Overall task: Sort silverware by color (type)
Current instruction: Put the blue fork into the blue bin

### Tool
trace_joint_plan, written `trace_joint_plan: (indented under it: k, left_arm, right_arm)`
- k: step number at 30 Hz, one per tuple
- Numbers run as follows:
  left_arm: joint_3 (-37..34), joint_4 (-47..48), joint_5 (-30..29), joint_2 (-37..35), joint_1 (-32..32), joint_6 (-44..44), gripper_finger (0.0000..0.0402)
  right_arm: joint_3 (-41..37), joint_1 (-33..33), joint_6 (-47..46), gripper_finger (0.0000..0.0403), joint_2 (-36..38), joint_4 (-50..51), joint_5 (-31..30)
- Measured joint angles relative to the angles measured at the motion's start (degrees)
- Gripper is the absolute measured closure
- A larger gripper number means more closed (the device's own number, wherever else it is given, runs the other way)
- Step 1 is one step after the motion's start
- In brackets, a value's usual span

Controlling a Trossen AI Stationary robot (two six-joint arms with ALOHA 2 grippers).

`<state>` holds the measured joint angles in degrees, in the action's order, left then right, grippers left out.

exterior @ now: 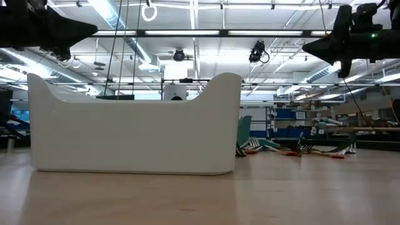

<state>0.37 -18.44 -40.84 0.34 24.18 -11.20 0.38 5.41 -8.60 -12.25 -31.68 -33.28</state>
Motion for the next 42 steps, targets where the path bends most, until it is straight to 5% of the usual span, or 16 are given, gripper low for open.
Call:
trace_joint_plan:
  k: [12, 28, 42]
  left_arm:
    - [0.1, -7.0, -0.5, 0.0, -2.4, 3.0, 0.0392]
    - [3.7, -3.8, -3.6, 11.5, -17.4, 7.0, 0.0392]
    - [7.1, -1.0, -1.8, 22.6, -21.2, 14.8, 0.0378]
  right_arm:
    - [0.3, 1.4, -3.4, 0.0373, -3.7, -3.0, 10.9]
    - [14.1, 1.6, -4.4, 0.0373, -37.5, -3.1, 12.4]
    - [31.0, -1.2, -11.3, 0.037, -54.0, 26.0, 7.8]
